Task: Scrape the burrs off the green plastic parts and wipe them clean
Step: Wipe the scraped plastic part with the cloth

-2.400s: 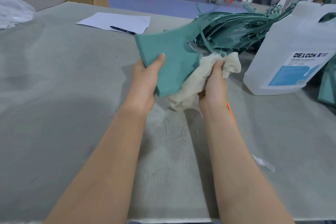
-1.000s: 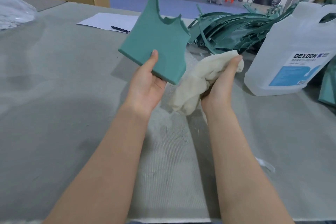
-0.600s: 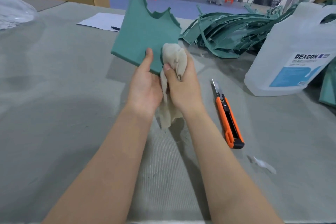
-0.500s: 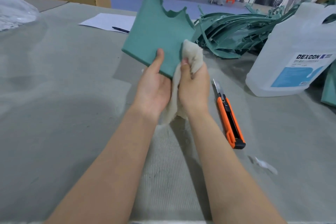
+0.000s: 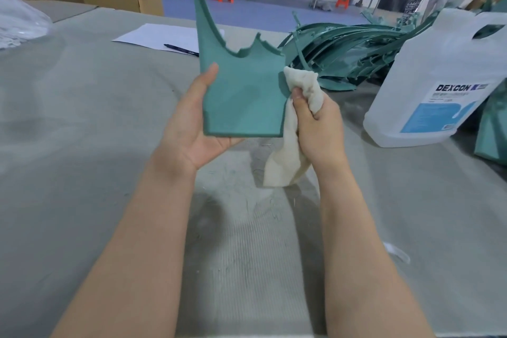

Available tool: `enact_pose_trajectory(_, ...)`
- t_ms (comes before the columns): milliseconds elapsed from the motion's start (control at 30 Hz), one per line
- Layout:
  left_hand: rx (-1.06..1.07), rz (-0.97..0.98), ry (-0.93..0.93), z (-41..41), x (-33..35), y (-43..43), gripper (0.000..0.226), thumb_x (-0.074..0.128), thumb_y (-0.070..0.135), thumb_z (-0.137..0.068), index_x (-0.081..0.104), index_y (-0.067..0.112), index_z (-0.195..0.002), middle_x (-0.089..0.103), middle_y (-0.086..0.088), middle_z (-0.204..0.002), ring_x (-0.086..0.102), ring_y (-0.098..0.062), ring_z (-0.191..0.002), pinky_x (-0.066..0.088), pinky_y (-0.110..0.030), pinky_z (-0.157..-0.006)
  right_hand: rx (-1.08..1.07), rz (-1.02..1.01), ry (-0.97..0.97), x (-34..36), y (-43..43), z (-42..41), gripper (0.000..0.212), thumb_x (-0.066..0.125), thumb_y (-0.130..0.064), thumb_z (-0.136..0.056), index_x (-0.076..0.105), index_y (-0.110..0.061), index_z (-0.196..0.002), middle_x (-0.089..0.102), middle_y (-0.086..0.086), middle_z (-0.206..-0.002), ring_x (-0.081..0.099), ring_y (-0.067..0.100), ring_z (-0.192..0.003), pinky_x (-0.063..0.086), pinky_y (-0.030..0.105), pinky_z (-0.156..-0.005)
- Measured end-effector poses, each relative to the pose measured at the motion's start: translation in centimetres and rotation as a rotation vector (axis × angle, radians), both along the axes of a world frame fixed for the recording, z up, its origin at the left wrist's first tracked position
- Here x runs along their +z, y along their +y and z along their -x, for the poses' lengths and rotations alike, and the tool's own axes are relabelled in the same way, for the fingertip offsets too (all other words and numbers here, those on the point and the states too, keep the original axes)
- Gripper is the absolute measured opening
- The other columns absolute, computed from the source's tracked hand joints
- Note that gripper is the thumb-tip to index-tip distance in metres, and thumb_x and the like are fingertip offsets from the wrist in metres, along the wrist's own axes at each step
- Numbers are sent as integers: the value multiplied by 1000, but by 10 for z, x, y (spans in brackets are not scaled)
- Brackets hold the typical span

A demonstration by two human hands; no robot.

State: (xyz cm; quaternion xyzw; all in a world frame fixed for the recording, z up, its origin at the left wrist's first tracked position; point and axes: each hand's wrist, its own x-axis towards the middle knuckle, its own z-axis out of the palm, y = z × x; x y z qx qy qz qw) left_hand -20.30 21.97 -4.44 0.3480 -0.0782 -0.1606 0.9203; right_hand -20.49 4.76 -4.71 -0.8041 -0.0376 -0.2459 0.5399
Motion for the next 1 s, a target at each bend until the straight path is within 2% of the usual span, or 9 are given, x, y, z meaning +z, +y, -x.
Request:
enact_pose_trajectory(167, 213, -189, 65, -3, -2, -10, 36, 58, 14, -92, 58, 7, -127, 69, -7, -115, 68, -20, -102, 59, -34, -78, -219, -64, -75, -1, -1, 1, 12, 52, -23, -99, 57, -21, -88, 54, -16, -75, 48, -5, -66, 36, 13, -62)
enact_pose_trajectory(267, 463, -149, 76, -8, -2, -15, 15, 54, 16, -97, 63, 11, -108, 74, 0, -93, 71, -16, -86, 59, -30, -68, -378, -310, -89, 4, -5, 0, 12, 51, -26, -99, 53, -15, -104, 57, -10, -88, 53, 4, -79, 41, 19, -72)
enact_pose_trajectory(333, 524, -115, 78, -8, -2, -18, 13, 51, 19, -99, 63, 15, -98, 75, 4, -82, 72, -14, -81, 59, -29, -68, -298, -545, -59, 9, -4, 0, 23, 49, -36, -100, 49, -20, -116, 59, -15, -103, 56, -4, -91, 42, 11, -80)
enact_pose_trajectory(400, 523, -84, 87, -8, -4, -22, 16, 48, 22, -100, 62, 17, -95, 75, 5, -79, 72, -12, -78, 59, -30, -71, -149, -712, 21, 13, 2, 2, 43, 41, -45, -101, 47, -18, -134, 59, -9, -123, 56, 1, -111, 42, 16, -95)
enact_pose_trajectory(500, 492, -110, 100, -7, -4, -33, 15, 47, 24, -101, 61, 19, -98, 74, 8, -77, 71, -7, -74, 58, -27, -72, 36, -797, -16, 19, 14, 7, 37, 36, -28, -105, 52, -7, -132, 65, 0, -109, 63, 5, -97, 51, 20, -84)
enact_pose_trajectory(633, 439, -80, 64, -3, -6, -49, 19, 43, 7, -100, 58, 6, -111, 72, -5, -90, 69, -16, -82, 56, -26, -66, 80, -281, -173, 18, 37, 19, 31, 48, -3, -97, 55, -6, -127, 60, 12, -122, 59, 27, -109, 48, 39, -97)
enact_pose_trajectory(733, 334, 37, 66, 0, -1, -46, 27, 37, 4, -96, 60, 7, -109, 68, -9, -91, 67, -19, -83, 57, -26, -70, 82, 103, -200, 6, 53, 22, 29, 59, -1, -88, 62, -4, -117, 58, 13, -110, 54, 30, -103, 43, 35, -93)
enact_pose_trajectory(833, 231, 192, 39, -1, 3, -32, 43, 31, 29, -99, 66, 6, -94, 72, -9, -81, 70, -19, -73, 57, -26, -63, 65, 250, -253, -1, 61, 21, 22, 70, -12, -82, 67, 1, -99, 59, 16, -113, 48, 35, -121, 36, 43, -104)
enact_pose_trajectory(1000, 185, 178, 19, 2, 6, -31, 64, 25, 53, -100, 49, 4, -135, 69, -13, -103, 64, -24, -100, 49, -33, -95, 83, 324, -216, -10, 63, 16, 19, 69, -12, -84, 62, 2, -95, 42, 21, -145, 23, 35, -145, 19, 46, -118)
